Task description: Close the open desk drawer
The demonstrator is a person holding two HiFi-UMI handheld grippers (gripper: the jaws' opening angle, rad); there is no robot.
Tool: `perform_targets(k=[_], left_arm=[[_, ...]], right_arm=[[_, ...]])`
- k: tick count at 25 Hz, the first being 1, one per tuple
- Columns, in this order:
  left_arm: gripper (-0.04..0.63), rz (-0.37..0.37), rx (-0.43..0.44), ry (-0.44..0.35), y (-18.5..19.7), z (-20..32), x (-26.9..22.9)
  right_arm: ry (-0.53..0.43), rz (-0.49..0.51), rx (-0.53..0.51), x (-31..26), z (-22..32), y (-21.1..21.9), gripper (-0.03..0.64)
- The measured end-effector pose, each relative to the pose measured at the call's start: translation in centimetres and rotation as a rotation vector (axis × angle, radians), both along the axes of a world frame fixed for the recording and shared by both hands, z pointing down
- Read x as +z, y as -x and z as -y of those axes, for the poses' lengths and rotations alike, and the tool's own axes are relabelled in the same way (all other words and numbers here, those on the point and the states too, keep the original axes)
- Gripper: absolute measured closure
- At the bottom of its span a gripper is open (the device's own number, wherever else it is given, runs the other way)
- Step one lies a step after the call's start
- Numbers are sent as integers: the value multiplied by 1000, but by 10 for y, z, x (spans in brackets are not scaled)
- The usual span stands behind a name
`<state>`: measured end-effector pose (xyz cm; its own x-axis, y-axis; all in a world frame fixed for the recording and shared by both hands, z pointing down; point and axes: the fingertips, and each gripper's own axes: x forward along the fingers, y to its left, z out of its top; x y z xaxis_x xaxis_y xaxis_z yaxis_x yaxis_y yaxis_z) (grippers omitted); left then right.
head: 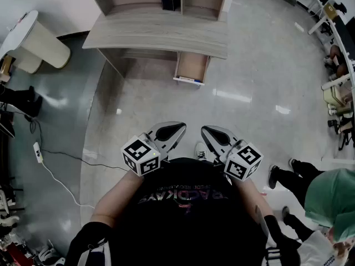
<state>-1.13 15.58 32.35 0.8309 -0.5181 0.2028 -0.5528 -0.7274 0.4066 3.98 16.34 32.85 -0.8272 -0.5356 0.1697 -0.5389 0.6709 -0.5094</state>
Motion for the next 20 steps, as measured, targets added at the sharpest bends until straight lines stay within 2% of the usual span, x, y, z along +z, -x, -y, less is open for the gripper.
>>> perform_targets(k=[14, 20], left_arm=[[584, 0, -4, 14, 1, 2, 2], [584, 2, -9, 18, 2, 1, 4]], right_arm=[[18, 43, -9, 0, 3, 0, 601], [12, 28, -30, 2, 1, 5, 601]])
